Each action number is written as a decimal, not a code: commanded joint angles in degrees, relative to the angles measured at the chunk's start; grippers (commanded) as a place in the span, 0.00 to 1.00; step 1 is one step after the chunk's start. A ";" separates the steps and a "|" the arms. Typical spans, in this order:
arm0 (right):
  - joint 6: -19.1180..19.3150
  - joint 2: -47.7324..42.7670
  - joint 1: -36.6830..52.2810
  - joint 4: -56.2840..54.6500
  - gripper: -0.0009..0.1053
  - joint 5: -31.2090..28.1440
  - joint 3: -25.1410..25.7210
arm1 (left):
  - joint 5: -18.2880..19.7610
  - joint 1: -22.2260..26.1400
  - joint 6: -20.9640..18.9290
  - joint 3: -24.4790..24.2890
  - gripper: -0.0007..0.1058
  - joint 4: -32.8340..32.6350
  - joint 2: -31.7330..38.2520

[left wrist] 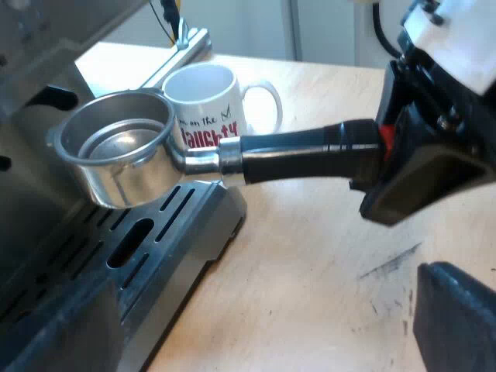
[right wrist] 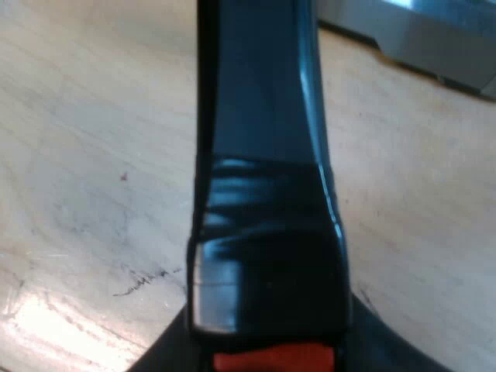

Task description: Grind coffee beans and then tamp

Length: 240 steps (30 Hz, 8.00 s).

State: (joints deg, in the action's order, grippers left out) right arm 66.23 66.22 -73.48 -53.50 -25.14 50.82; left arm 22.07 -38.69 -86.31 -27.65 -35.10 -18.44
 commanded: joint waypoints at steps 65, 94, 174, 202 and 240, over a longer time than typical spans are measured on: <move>37.48 5.31 9.97 34.17 0.01 22.73 -19.87 | 0.80 -0.25 -2.34 1.12 0.74 -8.39 7.37; 32.40 12.63 9.97 36.35 0.01 22.46 -20.84 | 0.80 -0.25 -2.34 1.12 0.74 -8.39 7.37; 29.00 -10.26 9.97 11.35 0.69 20.69 -1.38 | -13.29 0.83 -14.28 -6.22 0.74 -20.26 7.41; 40.74 -10.95 9.81 51.13 0.69 28.13 -20.52 | -13.44 22.16 -13.70 -5.82 0.74 -23.80 -1.12; 41.44 -0.67 9.81 82.08 0.69 27.98 -35.61 | -17.31 23.25 -8.11 -5.82 0.74 -18.10 -18.72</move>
State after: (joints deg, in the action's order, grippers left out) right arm 107.54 65.73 -63.65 27.20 2.27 15.15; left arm 6.10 -15.38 -94.31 -33.42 -54.68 -35.99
